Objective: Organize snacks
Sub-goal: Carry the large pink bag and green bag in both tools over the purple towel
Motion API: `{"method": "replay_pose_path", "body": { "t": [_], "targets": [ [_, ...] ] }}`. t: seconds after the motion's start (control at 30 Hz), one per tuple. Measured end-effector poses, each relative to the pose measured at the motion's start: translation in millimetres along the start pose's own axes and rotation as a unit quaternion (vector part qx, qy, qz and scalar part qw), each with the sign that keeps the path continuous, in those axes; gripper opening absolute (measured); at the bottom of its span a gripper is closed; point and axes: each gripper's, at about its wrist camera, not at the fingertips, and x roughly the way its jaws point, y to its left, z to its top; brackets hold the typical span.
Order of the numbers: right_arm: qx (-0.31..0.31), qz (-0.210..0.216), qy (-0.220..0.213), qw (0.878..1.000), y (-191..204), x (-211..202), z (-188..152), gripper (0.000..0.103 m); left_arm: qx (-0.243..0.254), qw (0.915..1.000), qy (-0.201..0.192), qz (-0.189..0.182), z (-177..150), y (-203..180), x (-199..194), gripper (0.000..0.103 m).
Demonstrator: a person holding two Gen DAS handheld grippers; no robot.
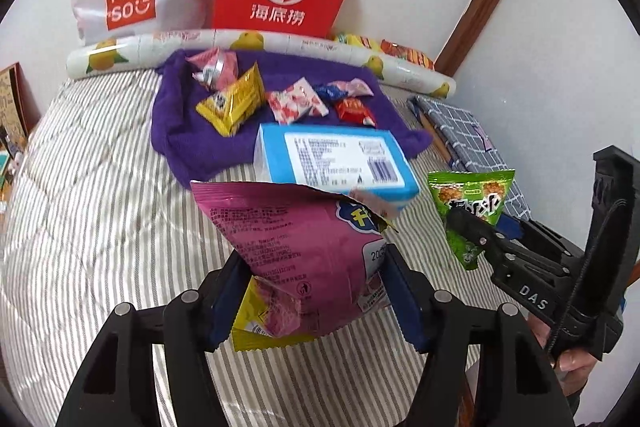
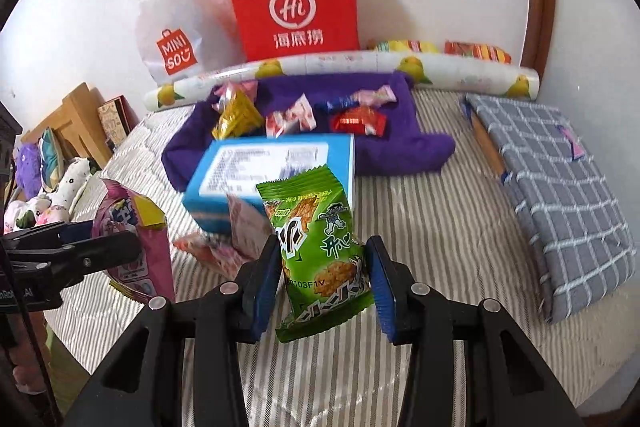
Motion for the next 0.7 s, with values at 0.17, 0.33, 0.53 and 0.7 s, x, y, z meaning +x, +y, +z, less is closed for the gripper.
{"method": "replay_pose_path", "body": {
  "t": [0.17,0.33,0.53,0.7],
  "targets": [
    [-0.008,-0.004,-0.007,1.0,4,-4,21,0.042,0.008,0.9999,-0.013,0.001,23,-1,-5,0.063],
    [-0.02,-0.008,-0.017,1.0,9,-3,43,0.042,0.006,0.9997,-0.024,0.006,44,2,-5,0.063],
    [-0.03,-0.009,-0.024,0.999,8,8,66,0.042,0.004,0.9996,-0.028,0.008,64,6,3,0.063],
    [-0.033,-0.001,-0.03,0.999,4,22,88,0.042,0.003,0.9995,-0.03,0.013,85,11,13,0.063]
  ]
}}
